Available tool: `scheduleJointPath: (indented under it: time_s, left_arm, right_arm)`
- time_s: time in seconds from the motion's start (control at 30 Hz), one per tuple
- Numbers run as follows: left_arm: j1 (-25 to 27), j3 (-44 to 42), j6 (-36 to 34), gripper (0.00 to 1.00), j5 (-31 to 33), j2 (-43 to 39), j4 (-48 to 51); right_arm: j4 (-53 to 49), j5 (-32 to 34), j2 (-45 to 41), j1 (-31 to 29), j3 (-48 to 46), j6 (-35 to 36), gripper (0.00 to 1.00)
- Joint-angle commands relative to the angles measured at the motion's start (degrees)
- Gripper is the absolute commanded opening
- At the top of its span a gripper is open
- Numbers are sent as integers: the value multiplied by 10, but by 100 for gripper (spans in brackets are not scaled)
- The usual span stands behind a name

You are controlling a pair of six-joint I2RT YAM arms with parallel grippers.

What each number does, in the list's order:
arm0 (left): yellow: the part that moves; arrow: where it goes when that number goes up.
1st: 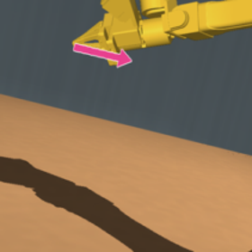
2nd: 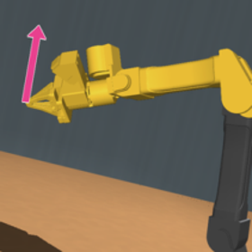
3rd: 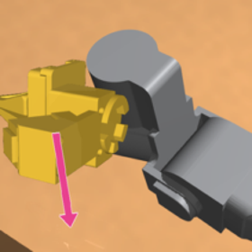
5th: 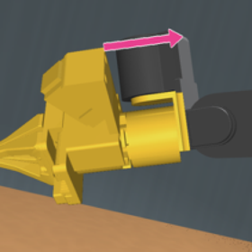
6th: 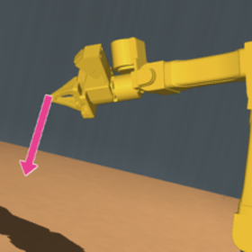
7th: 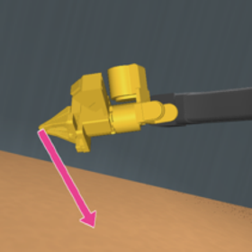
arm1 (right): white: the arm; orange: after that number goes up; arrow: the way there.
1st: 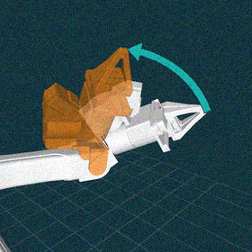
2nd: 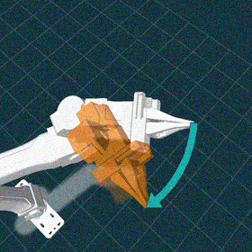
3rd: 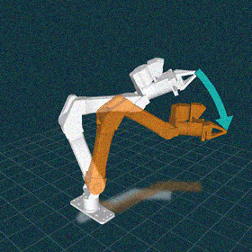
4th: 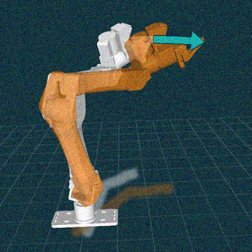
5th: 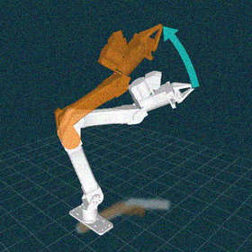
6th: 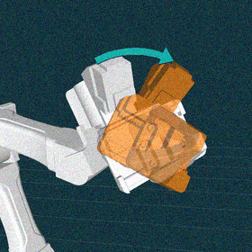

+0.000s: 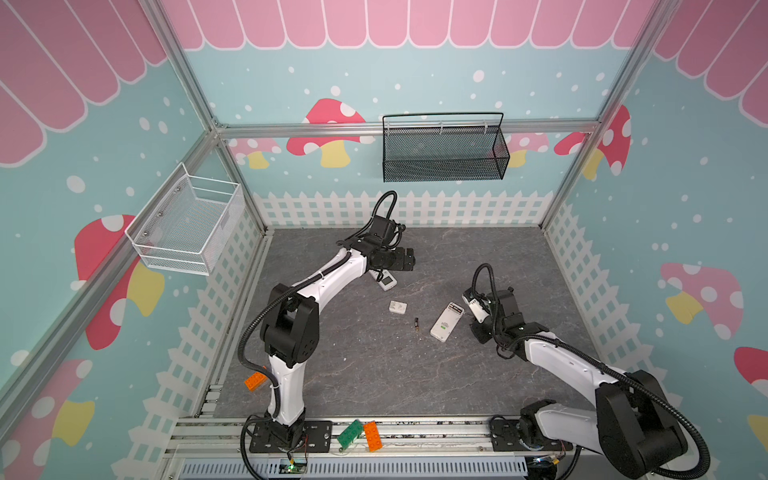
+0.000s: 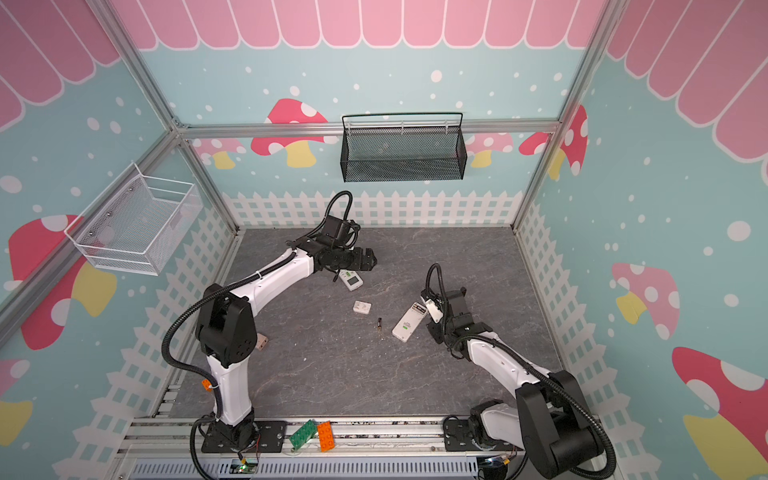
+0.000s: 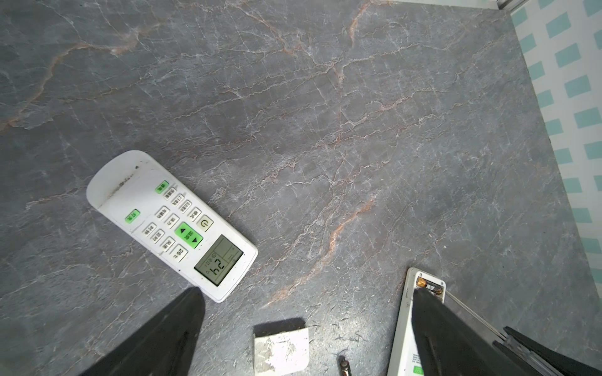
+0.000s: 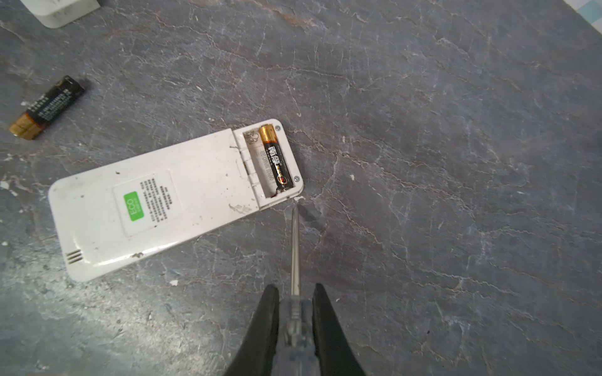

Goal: Unload the batteries from the remote control
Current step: 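Lower the remote onto the table with the left gripper and release it, then grasp the white remote with the left gripper while the right brings the screwdriver over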

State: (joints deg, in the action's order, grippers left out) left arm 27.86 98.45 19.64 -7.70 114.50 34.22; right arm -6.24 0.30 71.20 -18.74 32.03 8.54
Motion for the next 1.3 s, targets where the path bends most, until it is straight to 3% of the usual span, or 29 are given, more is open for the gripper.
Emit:
scheduleJointPath:
  time_s: [0.0, 0.2, 0.3, 0.37, 0.5, 0.6, 0.9, 1.03, 1.17, 1.27]
  left_arm:
    - [-6, -14, -6, 100, -14, -21, -3]
    - [-11, -17, -30, 100, -24, -29, -5]
    - [-16, -14, -66, 100, -65, -32, -8]
    - [-18, -3, -115, 100, -97, -34, 3]
    - [-26, 14, -211, 89, -196, -33, 41]
    - [-30, 8, -291, 88, -225, -41, 52]
    - [-34, -22, -664, 89, -314, -37, 108]
    - [-27, -23, -712, 89, -340, -24, 121]
    - [-7, -48, -765, 89, -326, -18, 121]
    - [10, -62, -785, 87, -300, -11, 120]
  right_arm:
    - [17, -31, 17, 2, 15, 14, 0]
    - [35, -74, 62, 2, 43, 29, 0]
    - [41, -85, 87, 2, 59, 40, 0]
    - [37, -111, 99, 2, 75, 49, 0]
    - [50, -152, 117, 0, 80, 61, 0]
    - [41, -188, 130, -8, 91, 69, 0]
    - [43, -252, 125, -24, 87, 106, 0]
    - [31, -229, 102, -24, 92, 105, 0]
    - [31, -204, 42, -21, 81, 117, 0]
    - [19, -210, 4, -14, 78, 80, 0]
